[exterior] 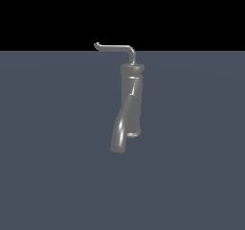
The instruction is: Turn on the faucet by rotating a designated handle.
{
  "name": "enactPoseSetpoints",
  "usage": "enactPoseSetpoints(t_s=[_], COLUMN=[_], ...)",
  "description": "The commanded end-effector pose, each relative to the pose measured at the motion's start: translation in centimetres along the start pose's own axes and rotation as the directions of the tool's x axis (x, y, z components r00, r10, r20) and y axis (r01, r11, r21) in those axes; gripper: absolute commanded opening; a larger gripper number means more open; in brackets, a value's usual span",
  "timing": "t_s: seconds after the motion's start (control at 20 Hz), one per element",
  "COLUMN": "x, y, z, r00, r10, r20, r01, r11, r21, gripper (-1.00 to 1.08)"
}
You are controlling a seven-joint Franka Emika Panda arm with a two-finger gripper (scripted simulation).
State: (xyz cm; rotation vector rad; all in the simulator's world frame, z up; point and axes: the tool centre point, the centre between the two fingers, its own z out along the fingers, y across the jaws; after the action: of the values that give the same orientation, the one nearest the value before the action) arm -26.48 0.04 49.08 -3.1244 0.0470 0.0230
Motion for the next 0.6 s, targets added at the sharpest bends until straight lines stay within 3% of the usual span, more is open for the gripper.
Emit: enactPoseSetpoints(t_s=[0.0, 0.55], x=[0.0, 0.02], y=[0.0, 0.76], z=[0.0, -0.33], r00=[1.0, 0.999], r10=[0.0, 0.041], r20=[0.0, 0.002], r01=[0.0, -0.041], r11=[1.0, 0.998], r21=[0.0, 0.053], gripper=[-1.0, -1.0])
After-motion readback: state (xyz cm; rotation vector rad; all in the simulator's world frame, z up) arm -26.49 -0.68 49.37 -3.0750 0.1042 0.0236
